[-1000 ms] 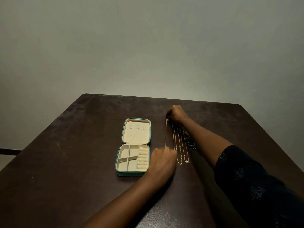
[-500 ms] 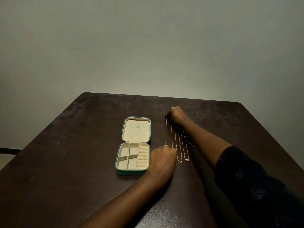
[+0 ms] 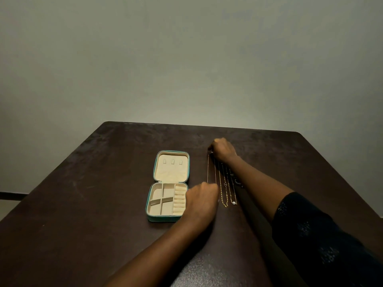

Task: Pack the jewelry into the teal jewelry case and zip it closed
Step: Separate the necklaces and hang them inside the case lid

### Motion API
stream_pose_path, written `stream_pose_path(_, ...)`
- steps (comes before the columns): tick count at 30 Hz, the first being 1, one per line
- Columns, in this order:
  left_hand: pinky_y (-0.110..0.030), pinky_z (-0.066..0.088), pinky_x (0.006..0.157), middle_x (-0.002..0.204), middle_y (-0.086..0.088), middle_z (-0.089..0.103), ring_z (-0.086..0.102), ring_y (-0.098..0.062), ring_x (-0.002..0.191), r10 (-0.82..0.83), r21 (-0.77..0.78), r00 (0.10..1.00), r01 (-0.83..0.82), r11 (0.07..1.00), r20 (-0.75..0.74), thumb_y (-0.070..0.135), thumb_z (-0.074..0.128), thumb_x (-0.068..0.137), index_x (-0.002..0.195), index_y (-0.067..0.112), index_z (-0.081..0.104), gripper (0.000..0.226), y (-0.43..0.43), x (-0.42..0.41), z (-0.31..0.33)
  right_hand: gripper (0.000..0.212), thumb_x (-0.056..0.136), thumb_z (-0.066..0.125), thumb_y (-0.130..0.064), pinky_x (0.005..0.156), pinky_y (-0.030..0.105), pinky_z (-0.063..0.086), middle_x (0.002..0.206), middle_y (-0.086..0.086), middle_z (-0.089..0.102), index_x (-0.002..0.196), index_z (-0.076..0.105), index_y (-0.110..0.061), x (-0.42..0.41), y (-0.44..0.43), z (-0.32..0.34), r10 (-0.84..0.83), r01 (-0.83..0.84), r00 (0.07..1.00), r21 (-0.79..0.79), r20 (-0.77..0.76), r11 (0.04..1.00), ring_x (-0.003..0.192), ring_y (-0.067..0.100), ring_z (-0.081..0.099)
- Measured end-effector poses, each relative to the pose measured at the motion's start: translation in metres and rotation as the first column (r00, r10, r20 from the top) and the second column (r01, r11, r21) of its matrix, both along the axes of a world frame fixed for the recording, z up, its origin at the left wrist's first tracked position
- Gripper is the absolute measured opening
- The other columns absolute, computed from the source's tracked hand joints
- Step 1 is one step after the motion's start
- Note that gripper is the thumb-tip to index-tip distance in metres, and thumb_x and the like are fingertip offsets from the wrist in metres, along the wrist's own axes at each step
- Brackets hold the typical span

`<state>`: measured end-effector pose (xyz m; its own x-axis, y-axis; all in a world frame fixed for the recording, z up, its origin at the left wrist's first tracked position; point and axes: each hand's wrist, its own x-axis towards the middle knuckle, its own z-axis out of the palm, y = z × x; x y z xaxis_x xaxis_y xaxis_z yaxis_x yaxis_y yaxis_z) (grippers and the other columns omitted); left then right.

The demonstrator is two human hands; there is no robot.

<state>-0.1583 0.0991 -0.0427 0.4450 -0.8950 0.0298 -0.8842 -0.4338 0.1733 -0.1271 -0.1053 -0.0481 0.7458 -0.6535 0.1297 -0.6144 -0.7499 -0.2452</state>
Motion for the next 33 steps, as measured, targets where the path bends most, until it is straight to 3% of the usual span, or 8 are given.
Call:
stream_pose_path(6,-0.032,0.047,0.077,0.108,-0.008,0.069,0.062,-0.031,0.103,0.154,-0.265,0.964,-0.210,0.941,-0.216,0.022,0.058,0.087,0.107,0.026,0.069,0.024,0.012,0.045,0.007,0.026,0.087,0.053,0.006,0.093,0.031,0.050,0.107,0.017,0.070,0.103,0.071,-0.002,-0.010,0.018,0.013,-0.129,0.090,0.953,0.151,0.275,0.984,0.101,0.026,0.066)
stream_pose_path(10,-0.032,0.045,0.091,0.120,-0.009,0.066,0.058,-0.027,0.114,0.273,-0.374,0.885,-0.415,0.829,-0.378,0.014,0.059,0.088,0.118,0.016,0.065,0.030,0.019,0.088,0.011,0.020,0.086,0.062,-0.006,0.090,0.030,0.048,0.106,0.016,0.070,0.103,0.071,-0.002,-0.017,0.065,0.011,-0.196,0.076,0.917,0.330,0.348,0.941,0.101,0.025,0.065)
stream_pose_path(14,-0.036,0.040,0.097,0.127,-0.020,0.057,0.049,-0.034,0.121,0.398,-0.215,0.812,-0.519,0.827,-0.427,0.013,0.060,0.089,0.125,0.004,0.056,0.037,0.024,0.113,0.003,0.026,0.087,0.063,-0.020,0.082,0.028,0.046,0.106,0.016,0.070,0.104,0.070,-0.001,-0.017,0.104,0.000,-0.234,0.073,0.916,0.440,0.324,0.895,0.102,0.026,0.063)
stream_pose_path(18,-0.037,0.044,0.085,0.126,-0.021,0.054,0.051,-0.035,0.116,0.504,-0.059,0.679,-0.625,0.779,-0.534,0.010,0.052,0.092,0.121,-0.002,0.051,0.032,0.032,0.117,-0.001,0.031,0.085,0.065,-0.027,0.076,0.033,0.049,0.096,0.018,0.071,0.093,0.071,0.002,-0.015,0.122,-0.015,-0.291,0.113,0.919,0.530,0.266,0.840,0.094,0.030,0.065)
stream_pose_path(21,-0.038,0.049,0.084,0.116,-0.021,0.062,0.059,-0.035,0.106,0.453,-0.043,0.612,-0.623,0.781,-0.648,0.001,0.048,0.090,0.112,-0.005,0.061,0.027,0.034,0.123,-0.007,0.026,0.082,0.069,-0.022,0.078,0.038,0.055,0.090,0.019,0.071,0.090,0.070,0.003,-0.014,0.131,-0.023,-0.329,0.099,0.902,0.606,0.281,0.789,0.083,0.031,0.068)
stream_pose_path(24,-0.041,0.052,0.088,0.108,-0.021,0.066,0.062,-0.035,0.100,0.431,-0.057,0.542,-0.667,0.743,-0.721,-0.003,0.047,0.087,0.104,-0.005,0.065,0.025,0.030,0.130,-0.017,0.016,0.082,0.068,-0.010,0.060,0.034,0.055,0.083,0.015,0.068,0.090,0.069,0.004,-0.017,0.136,-0.024,-0.407,0.075,0.856,0.700,0.321,0.710,0.061,0.019,0.061)
stream_pose_path(28,-0.042,0.053,0.085,0.104,-0.020,0.067,0.064,-0.034,0.096,0.435,-0.054,0.521,-0.684,0.728,-0.735,0.000,0.051,0.085,0.099,-0.002,0.067,0.021,0.030,0.129,-0.028,0.014,0.081,0.067,-0.006,0.080,0.038,0.052,0.094,0.014,0.069,0.093,0.069,0.000,-0.023,0.135,-0.024,-0.446,0.091,0.834,0.716,0.325,0.692,0.083,0.023,0.064)
stream_pose_path(33,-0.041,0.054,0.087,0.107,-0.021,0.066,0.063,-0.035,0.097,0.442,-0.042,0.548,-0.659,0.751,-0.710,0.003,0.049,0.087,0.099,-0.001,0.068,0.023,0.033,0.117,-0.021,0.011,0.079,0.068,-0.003,0.079,0.040,0.054,0.093,0.016,0.070,0.090,0.068,0.000,-0.032,0.135,-0.025,-0.453,0.090,0.834,0.732,0.315,0.676,0.083,0.024,0.065)
